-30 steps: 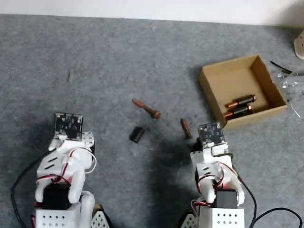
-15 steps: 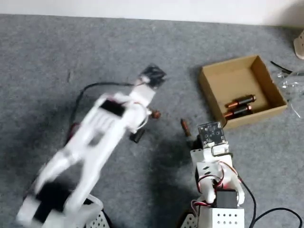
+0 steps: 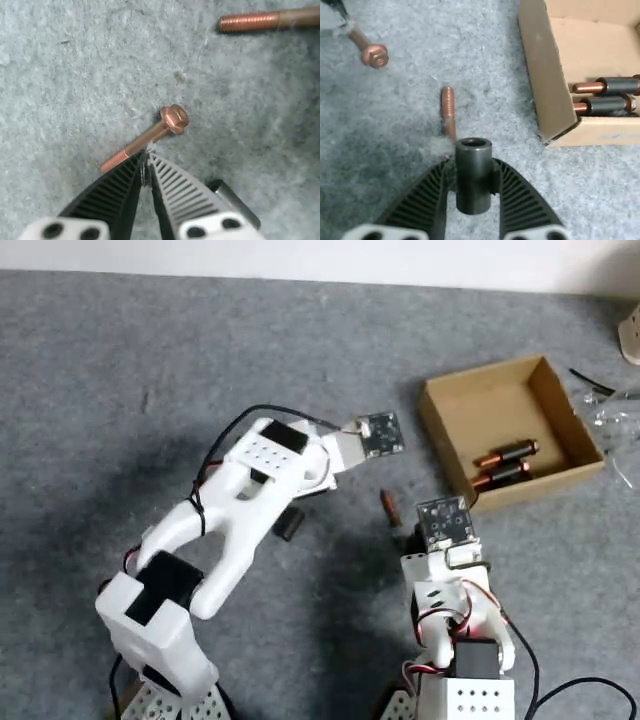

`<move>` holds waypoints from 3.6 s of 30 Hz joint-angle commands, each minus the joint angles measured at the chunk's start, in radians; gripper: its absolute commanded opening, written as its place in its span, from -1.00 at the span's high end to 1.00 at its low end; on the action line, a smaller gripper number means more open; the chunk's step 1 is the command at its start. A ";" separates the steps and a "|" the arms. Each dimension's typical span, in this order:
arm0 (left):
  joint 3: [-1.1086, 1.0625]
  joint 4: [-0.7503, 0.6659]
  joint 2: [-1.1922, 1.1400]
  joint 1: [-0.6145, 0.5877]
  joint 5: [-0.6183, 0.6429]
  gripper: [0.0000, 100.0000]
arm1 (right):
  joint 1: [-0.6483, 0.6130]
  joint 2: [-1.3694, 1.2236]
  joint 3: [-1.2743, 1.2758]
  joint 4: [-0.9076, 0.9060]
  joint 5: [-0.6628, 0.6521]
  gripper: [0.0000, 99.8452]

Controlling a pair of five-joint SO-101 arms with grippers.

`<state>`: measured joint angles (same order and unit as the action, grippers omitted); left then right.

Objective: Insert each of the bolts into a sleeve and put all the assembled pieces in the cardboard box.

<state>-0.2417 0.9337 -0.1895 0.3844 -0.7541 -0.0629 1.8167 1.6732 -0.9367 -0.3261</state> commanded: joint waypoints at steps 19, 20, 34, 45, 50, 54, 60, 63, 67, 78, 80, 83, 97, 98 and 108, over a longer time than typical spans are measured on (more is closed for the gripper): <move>0.209 0.084 -0.183 -0.012 -0.137 0.75 | 0.013 0.012 0.027 0.039 0.008 0.99; 0.237 0.100 -0.208 -0.016 -0.137 0.75 | 0.013 0.012 0.027 0.039 0.008 0.99; 0.441 0.222 -0.357 -0.019 -0.112 0.82 | 0.013 0.012 0.027 0.039 0.008 0.99; 0.444 0.221 -0.246 0.008 -0.106 0.84 | 0.013 0.012 0.028 0.039 0.008 0.99; 0.444 0.215 -0.251 0.008 -0.107 0.84 | 0.013 0.012 0.028 0.039 0.008 0.99; 0.458 0.181 -0.329 0.005 -0.107 0.84 | 0.013 0.012 0.028 0.039 0.008 0.99; 0.607 0.264 -0.472 -0.010 -0.104 0.84 | 0.013 0.012 0.028 0.039 0.008 0.99; 0.674 0.319 -0.535 -0.007 -0.104 0.84 | 0.013 0.012 0.028 0.039 0.008 0.99; 0.730 0.370 -0.596 -0.007 -0.109 0.84 | 0.013 0.012 0.028 0.039 0.008 0.99; 0.743 0.457 -0.627 -0.010 -0.187 0.85 | 0.013 0.012 0.028 0.039 0.008 0.99; 0.743 0.457 -0.627 -0.010 -0.187 0.93 | 0.013 0.012 0.028 0.039 0.008 0.99; 0.743 0.457 -0.627 -0.010 -0.187 0.98 | 0.013 0.012 0.030 0.039 0.008 0.99; 0.737 0.525 -0.501 0.031 -0.124 0.99 | 0.013 0.012 0.030 0.041 0.008 0.99; 0.737 0.525 -0.501 0.031 -0.124 0.99 | 0.013 0.012 0.030 0.041 0.008 0.99; 0.745 0.503 -0.587 0.031 -0.164 0.83 | 0.013 0.012 0.030 0.041 0.008 0.99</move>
<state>0.4856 1.4385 -0.7772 0.3874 -0.8892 -0.0629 1.8167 1.6732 -0.9275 -0.3261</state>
